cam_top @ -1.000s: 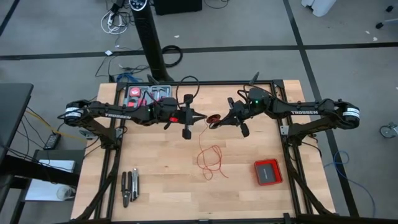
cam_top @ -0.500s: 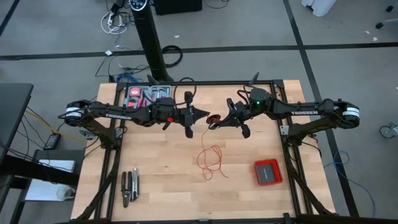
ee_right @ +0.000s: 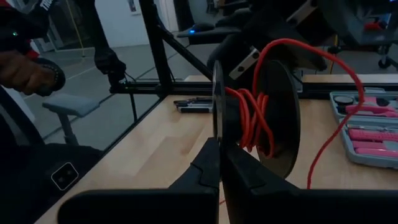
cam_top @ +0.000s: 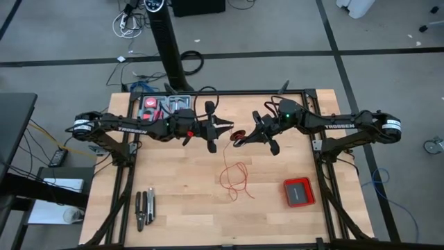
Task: Coil cords
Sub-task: Coil the red wire onto the spool
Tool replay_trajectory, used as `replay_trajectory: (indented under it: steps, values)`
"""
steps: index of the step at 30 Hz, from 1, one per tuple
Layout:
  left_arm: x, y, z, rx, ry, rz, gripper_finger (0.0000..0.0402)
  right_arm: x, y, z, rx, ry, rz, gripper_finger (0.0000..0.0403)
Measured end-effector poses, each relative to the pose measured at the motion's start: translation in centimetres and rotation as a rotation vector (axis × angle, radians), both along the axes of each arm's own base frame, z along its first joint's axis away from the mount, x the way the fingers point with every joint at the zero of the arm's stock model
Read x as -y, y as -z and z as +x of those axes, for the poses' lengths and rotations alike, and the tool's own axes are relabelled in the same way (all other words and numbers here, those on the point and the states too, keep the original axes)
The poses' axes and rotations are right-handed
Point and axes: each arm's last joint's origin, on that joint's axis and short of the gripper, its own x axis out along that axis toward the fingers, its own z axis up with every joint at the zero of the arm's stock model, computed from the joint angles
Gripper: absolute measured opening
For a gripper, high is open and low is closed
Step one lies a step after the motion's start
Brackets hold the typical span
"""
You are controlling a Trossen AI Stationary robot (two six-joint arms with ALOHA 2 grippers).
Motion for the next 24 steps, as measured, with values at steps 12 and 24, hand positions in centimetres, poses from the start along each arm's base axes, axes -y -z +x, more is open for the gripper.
replay_trajectory:
  steps: [12,24]
  values:
    - [0.2,-1.1,0.0,0.112,0.054,0.007,0.0073,-0.7,-0.5,0.3,0.057,-0.003,-0.023,0.0000]
    - [0.3,-1.9,0.0,0.199,0.098,0.020,0.0074,-1.9,-0.3,1.4,0.113,0.034,-0.084,0.0000]
